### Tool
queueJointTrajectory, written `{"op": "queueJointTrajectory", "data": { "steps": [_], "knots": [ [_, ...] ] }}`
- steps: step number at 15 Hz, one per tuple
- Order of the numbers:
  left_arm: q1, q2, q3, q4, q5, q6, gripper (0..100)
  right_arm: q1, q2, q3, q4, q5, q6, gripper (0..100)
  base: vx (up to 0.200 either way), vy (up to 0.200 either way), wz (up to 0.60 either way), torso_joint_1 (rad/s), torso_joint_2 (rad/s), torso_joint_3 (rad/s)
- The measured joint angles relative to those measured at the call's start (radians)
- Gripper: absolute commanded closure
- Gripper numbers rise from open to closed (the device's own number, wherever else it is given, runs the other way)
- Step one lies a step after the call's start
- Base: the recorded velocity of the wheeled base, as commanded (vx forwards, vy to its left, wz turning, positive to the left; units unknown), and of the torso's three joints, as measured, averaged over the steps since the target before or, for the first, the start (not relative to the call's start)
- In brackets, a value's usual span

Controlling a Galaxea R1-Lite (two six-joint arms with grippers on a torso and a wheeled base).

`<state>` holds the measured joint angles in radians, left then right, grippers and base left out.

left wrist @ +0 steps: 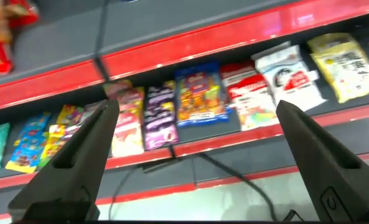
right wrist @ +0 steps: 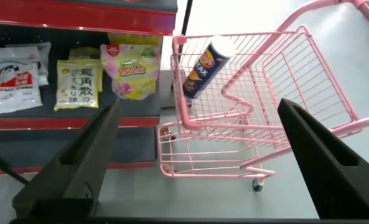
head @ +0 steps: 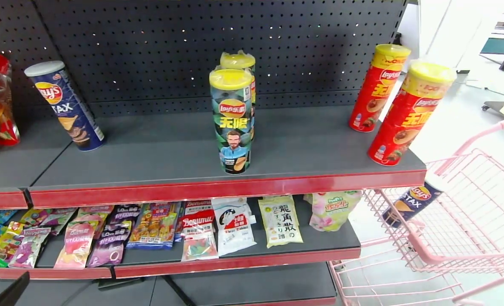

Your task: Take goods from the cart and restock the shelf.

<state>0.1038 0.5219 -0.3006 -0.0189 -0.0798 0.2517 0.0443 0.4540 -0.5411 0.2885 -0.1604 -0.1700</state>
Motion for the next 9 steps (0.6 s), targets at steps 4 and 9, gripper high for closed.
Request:
{"op": "queueJointTrajectory", "data": {
  "steps": [4,9],
  "knots": [
    [0.000,-0.027,0.018,0.000,-0.003,0.000,0,0.000,0.000,0.011,0.000,0.001,0.000,0,0.000,-0.100,0.00,0.004,0.00,0.002],
    [0.000,-0.033,0.025,-0.001,-0.004,-0.004,0,0.000,0.000,0.021,0.000,0.001,0.001,0,0.000,0.000,-0.36,0.001,0.00,0.000]
  ]
}}
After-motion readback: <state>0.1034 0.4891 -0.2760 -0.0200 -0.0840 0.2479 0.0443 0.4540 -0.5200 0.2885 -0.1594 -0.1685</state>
